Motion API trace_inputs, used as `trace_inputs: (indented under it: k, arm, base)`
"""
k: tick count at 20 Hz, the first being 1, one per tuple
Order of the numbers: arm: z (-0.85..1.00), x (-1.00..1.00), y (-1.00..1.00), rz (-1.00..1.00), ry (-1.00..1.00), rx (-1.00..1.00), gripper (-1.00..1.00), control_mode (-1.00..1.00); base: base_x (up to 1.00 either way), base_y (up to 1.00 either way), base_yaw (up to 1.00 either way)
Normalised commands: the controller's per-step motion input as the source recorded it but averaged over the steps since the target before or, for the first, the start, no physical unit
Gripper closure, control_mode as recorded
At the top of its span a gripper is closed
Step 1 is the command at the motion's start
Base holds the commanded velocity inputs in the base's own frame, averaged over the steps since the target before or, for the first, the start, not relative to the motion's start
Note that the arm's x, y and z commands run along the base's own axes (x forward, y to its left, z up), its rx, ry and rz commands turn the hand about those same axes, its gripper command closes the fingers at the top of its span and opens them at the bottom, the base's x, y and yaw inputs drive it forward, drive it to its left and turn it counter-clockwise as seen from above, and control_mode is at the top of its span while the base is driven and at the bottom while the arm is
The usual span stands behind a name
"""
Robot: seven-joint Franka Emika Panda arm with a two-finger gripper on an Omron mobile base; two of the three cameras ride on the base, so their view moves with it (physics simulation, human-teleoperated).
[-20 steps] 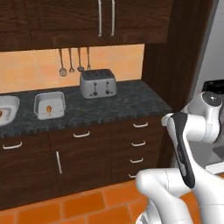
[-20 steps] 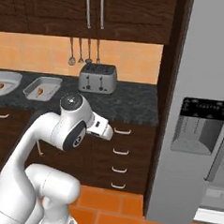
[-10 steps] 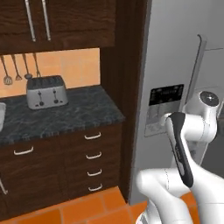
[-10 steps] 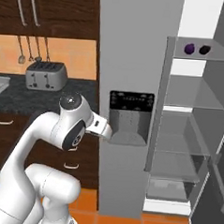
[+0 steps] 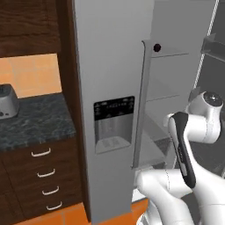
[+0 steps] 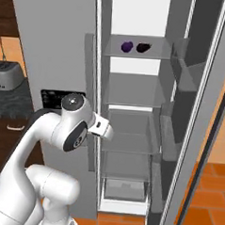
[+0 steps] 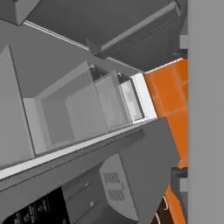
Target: Place one eggplant and one chicken drumstick in each tupperware on the nearby counter, to pack two identical lunches.
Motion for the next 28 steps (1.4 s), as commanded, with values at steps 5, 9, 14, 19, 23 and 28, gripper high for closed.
trace_inputs:
  k: [5,9,14,19,23,28]
  arm:
    - [0.00,0.00,0.00,0.00,0.00,0.00,-1.00,1.00]
    - [0.00,0.00,0.00,0.00,0.00,0.00,-1.00,1.00]
    - [0.00,0.00,0.00,0.00,0.00,0.00,-1.00,1.00]
    - [0.00,0.00,0.00,0.00,0.00,0.00,-1.00,1.00]
    - [0.00,0.00,0.00,0.00,0.00,0.00,-1.00,1.00]
    - [0.36,-0.08,0.00,0.00,-0.15,0.00,-1.00,-1.00]
  base:
    - [0.66,-0.33,0.13]
    - [0.31,-0.68,0.29]
    - [0.18,-0.43,0.15]
    - [0.57,0.00,0.02]
    - [0.77,0.01,0.00]
    - [0.16,0.00,0.00]
